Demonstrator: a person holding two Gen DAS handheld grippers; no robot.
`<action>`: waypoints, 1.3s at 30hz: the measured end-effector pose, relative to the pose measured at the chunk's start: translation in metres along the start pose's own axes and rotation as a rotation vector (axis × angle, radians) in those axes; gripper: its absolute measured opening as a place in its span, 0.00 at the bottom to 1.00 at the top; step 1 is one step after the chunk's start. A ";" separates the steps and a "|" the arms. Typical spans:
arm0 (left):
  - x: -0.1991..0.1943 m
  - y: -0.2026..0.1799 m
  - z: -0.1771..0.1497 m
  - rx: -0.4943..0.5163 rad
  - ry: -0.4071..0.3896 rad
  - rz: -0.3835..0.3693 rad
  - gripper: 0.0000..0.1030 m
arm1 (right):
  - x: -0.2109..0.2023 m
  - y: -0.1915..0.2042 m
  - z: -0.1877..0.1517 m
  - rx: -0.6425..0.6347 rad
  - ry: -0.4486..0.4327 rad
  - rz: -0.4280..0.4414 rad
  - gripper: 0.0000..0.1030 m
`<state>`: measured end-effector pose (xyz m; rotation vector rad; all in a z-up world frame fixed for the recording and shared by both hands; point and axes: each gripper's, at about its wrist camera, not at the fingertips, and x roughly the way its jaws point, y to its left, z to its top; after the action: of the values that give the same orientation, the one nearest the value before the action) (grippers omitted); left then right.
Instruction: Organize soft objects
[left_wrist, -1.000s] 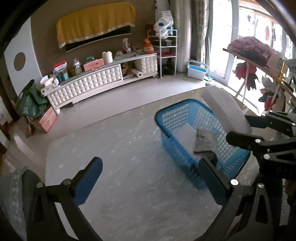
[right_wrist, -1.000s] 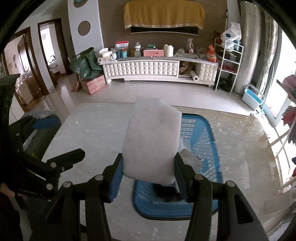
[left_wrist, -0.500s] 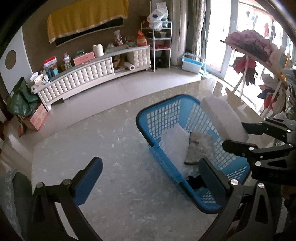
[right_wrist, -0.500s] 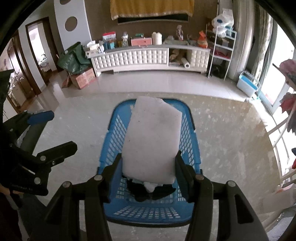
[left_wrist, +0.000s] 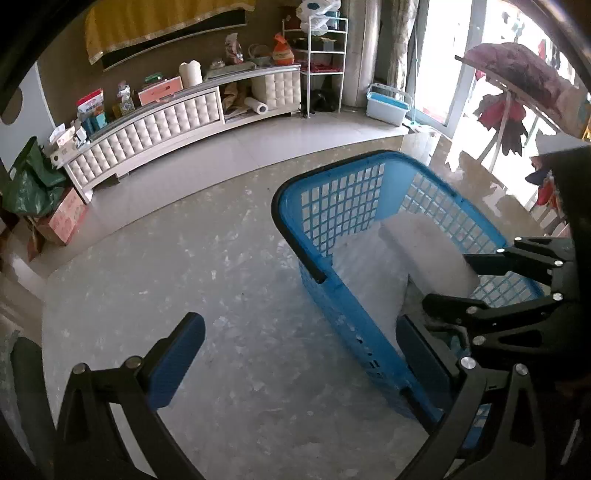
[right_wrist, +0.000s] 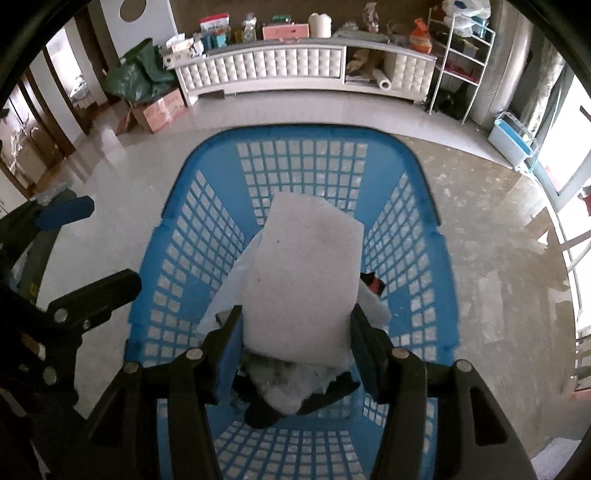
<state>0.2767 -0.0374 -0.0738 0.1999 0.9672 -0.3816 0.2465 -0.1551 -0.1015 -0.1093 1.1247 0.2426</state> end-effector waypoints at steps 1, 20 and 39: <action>0.001 0.000 0.000 0.006 0.001 0.005 1.00 | 0.004 0.002 0.002 0.000 0.014 0.005 0.50; -0.007 0.003 0.001 -0.016 -0.018 -0.017 1.00 | -0.015 0.002 -0.018 0.004 -0.002 0.032 0.64; -0.138 -0.016 -0.050 -0.099 -0.289 0.094 1.00 | -0.141 0.003 -0.067 0.083 -0.386 0.036 1.00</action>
<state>0.1620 -0.0037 0.0128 0.0961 0.6876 -0.2666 0.1295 -0.1850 -0.0030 0.0319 0.7515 0.2369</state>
